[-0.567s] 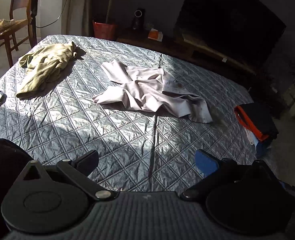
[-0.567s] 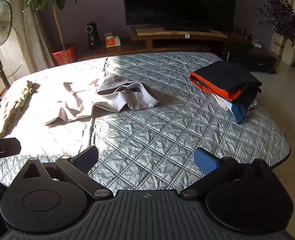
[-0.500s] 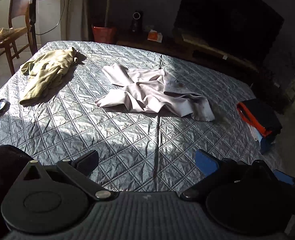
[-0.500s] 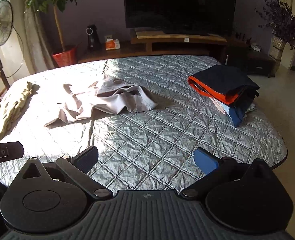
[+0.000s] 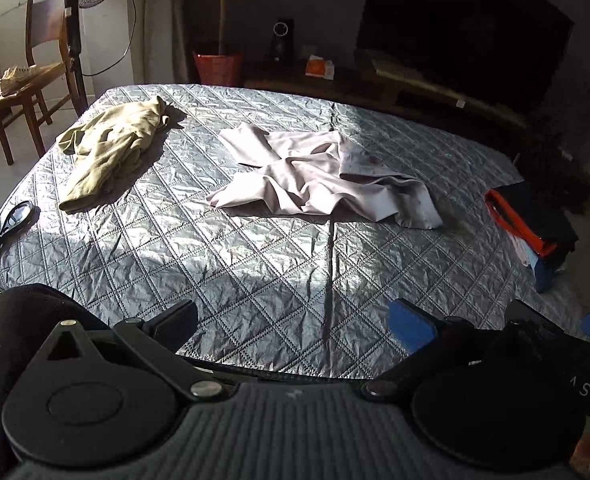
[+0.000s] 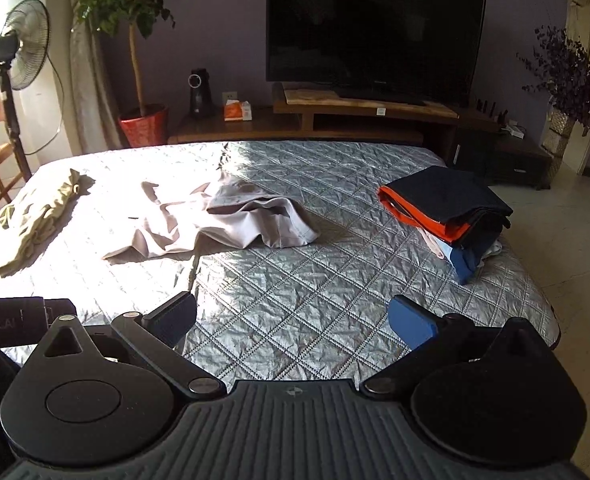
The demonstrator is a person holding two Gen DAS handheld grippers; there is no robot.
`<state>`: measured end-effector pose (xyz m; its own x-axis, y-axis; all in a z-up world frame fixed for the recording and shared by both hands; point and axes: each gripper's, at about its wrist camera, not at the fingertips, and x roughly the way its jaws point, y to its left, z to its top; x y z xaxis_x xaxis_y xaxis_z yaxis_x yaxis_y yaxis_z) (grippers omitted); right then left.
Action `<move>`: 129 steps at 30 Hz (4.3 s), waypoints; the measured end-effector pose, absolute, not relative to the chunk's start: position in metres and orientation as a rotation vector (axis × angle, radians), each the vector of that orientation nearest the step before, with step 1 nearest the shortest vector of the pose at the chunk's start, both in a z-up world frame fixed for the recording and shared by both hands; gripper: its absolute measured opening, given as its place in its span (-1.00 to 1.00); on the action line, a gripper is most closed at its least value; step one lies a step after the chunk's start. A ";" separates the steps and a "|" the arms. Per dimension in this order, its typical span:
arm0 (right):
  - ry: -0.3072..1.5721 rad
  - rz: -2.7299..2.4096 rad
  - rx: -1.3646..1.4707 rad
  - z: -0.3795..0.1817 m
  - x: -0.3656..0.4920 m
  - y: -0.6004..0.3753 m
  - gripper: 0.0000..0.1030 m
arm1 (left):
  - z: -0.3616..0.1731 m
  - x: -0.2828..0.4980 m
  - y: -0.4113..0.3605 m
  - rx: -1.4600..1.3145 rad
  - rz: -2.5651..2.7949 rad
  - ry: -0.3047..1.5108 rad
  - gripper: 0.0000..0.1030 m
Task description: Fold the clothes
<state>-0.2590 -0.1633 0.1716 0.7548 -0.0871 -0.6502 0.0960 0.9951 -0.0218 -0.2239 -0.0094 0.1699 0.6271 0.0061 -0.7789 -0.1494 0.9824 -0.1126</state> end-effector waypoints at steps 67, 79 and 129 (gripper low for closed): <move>0.751 -0.127 -0.003 0.182 -0.258 -0.155 0.99 | 0.173 -0.233 -0.011 -0.164 0.081 0.924 0.98; 0.761 -0.132 -0.005 0.178 -0.253 -0.156 0.99 | 0.167 -0.231 -0.013 -0.161 0.070 0.935 0.97; 0.586 0.141 -0.364 0.121 -0.019 -0.153 0.08 | 0.130 -0.030 0.067 -0.077 0.158 0.902 0.98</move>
